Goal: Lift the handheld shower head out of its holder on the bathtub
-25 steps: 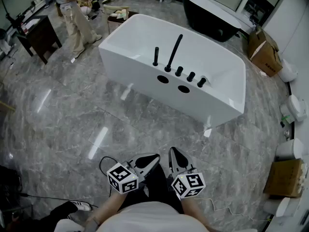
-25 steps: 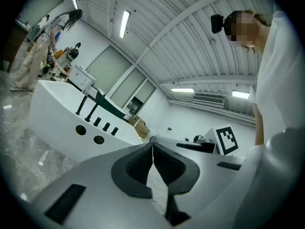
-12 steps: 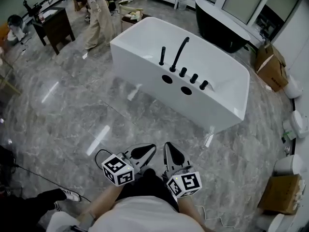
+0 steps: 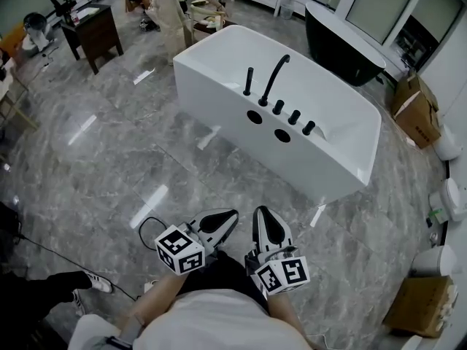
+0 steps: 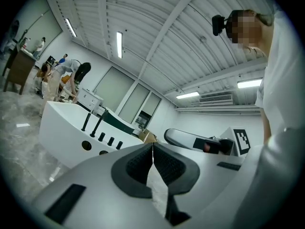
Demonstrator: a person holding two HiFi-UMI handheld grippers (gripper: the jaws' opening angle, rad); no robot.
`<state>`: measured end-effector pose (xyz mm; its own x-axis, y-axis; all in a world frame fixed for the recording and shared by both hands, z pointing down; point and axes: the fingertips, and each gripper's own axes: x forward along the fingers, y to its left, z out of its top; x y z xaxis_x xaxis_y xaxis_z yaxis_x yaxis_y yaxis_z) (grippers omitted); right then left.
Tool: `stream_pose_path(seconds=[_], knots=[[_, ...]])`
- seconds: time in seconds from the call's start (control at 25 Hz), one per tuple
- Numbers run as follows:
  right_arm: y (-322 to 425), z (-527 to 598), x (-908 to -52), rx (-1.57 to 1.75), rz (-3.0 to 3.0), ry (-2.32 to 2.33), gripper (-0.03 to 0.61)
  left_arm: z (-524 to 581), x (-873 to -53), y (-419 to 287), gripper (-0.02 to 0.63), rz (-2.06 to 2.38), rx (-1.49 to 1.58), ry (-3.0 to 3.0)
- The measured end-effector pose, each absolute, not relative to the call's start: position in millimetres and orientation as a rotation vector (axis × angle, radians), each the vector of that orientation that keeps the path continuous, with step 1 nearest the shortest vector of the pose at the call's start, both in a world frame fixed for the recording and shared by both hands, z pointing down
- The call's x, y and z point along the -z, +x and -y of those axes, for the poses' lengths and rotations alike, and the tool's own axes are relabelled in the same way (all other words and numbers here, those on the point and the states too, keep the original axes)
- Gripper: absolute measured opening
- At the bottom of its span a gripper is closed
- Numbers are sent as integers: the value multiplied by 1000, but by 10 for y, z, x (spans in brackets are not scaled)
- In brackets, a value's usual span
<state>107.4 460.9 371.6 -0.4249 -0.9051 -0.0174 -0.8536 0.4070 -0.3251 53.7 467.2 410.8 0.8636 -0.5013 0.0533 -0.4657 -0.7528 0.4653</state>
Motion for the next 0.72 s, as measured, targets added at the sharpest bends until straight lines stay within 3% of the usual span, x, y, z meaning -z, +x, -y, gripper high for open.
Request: stream_pose_path(seconds=[0.72], knots=[[1332,-3895,-3748,379,-2473,-1669,18,-3975,-4105,629,12,755,83,2547]])
